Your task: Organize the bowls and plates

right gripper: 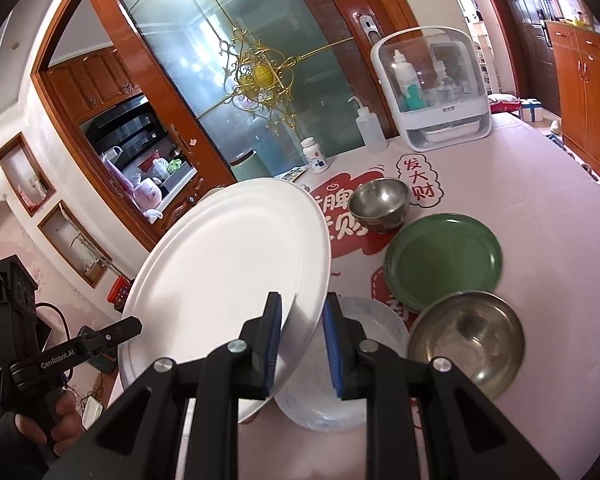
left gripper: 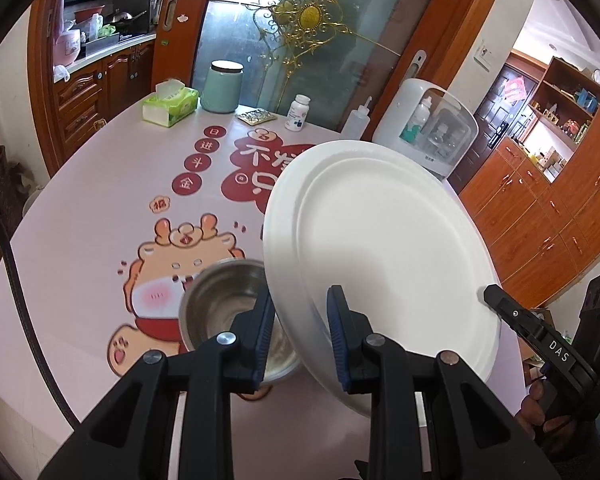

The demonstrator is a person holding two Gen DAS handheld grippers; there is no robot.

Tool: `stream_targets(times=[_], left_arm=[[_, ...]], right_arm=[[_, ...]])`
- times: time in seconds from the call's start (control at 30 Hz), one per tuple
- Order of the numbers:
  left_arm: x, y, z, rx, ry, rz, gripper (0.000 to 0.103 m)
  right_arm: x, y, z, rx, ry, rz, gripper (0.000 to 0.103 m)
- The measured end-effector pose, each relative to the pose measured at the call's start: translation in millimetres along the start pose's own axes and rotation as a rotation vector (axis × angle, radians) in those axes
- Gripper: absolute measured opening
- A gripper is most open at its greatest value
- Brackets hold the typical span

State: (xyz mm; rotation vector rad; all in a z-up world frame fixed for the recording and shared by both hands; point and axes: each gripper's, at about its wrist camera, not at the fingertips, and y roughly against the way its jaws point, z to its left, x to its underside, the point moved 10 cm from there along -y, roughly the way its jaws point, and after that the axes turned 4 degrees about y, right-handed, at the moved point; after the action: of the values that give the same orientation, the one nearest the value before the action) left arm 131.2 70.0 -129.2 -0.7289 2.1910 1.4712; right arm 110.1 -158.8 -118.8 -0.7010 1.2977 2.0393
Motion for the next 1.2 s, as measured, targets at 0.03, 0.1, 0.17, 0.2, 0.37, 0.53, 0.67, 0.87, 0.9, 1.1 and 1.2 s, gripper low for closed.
stream_targets(times=[0.03,0.1,0.17,0.2,0.37,0.53,0.67,0.87,0.9,1.1,1.2], left_arm=[[3.8,0.6,-2.1,-0.001,-0.001,0.004,0.024],[11.9,1.2,-7.0,-0.003,-0.004,0.012,0.024],[18.4,1.5,-11.1,-0.007,-0.007,0.021,0.024],[22.2,2.4,-12.9,-0.008,-0.009,0.024,0.024],[37.7,3.9,-19.9,-0.007,-0.028,0.051,0.024],[48.9,3.9,-26.3,0.006,-0.056,0.082,0.024],[56.6,3.2,-32.0,0.028,-0.089,0.099,0.024],[72.2,8.0,-32.0,0.049,-0.121,0.131,0.024],[75.5,10.0,-30.2,0.052,-0.122,0.136,0.024],[97.9,20.3,-22.3,0.06,-0.148,0.18,0.024],[109.6,25.9,-20.3,0.066,-0.165,0.2,0.024]], right_arm=[[2.4,2.1,-2.6,0.003,0.0,0.004,0.021],[7.3,7.0,-7.3,0.008,-0.002,0.012,0.021],[13.0,11.6,-12.4,0.012,-0.003,0.02,0.021],[16.3,13.7,-14.8,0.015,-0.006,0.024,0.021],[31.7,22.3,-23.5,0.03,-0.021,0.047,0.021],[41.9,31.7,-31.5,0.054,-0.035,0.051,0.021],[49.7,39.4,-36.7,0.085,-0.049,0.052,0.021],[68.9,54.0,-33.8,0.131,-0.071,0.063,0.021],[74.4,57.6,-31.6,0.137,-0.073,0.066,0.021],[100.1,76.5,-25.0,0.171,-0.104,0.074,0.021],[112.7,85.2,-22.0,0.188,-0.117,0.082,0.021]])
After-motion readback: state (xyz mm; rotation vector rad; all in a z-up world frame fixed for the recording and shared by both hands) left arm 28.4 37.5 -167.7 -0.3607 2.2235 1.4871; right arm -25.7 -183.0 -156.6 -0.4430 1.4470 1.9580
